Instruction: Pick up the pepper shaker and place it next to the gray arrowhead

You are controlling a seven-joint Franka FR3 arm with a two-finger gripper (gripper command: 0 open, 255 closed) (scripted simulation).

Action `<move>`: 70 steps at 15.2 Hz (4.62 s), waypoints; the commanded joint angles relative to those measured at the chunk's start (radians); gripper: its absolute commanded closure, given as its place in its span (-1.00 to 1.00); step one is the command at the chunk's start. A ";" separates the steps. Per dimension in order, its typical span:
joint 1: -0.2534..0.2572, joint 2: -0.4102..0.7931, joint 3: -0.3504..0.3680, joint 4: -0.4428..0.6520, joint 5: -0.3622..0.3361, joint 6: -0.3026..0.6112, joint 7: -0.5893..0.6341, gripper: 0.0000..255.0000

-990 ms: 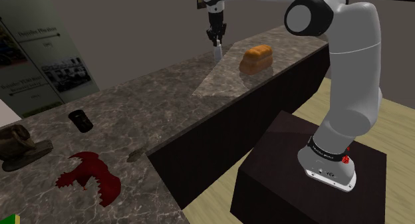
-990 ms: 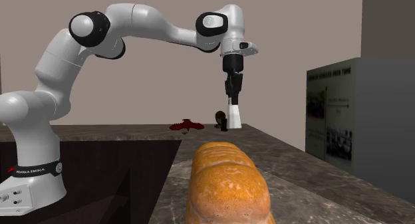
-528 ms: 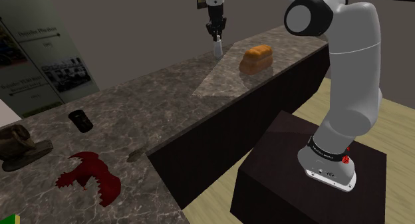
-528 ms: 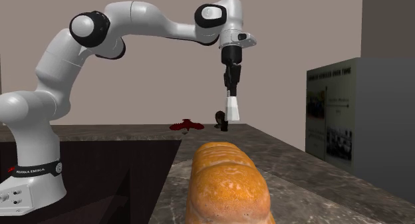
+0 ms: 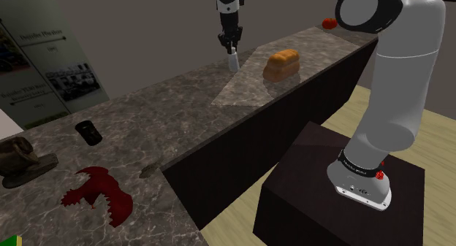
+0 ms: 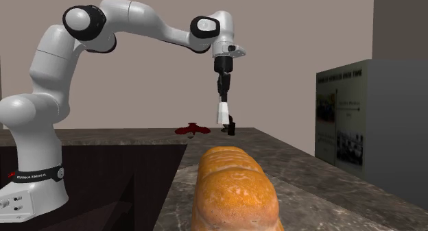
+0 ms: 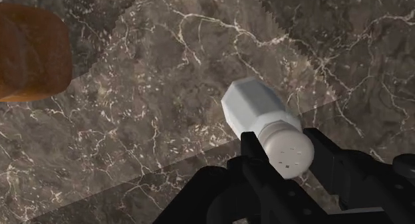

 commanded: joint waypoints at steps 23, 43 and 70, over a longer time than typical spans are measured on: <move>0.315 -0.147 0.215 -0.287 -0.029 0.097 0.539 1.00; 0.609 0.164 0.359 0.074 -0.087 0.011 0.962 1.00; 0.703 0.349 0.367 0.139 -0.126 0.121 1.069 1.00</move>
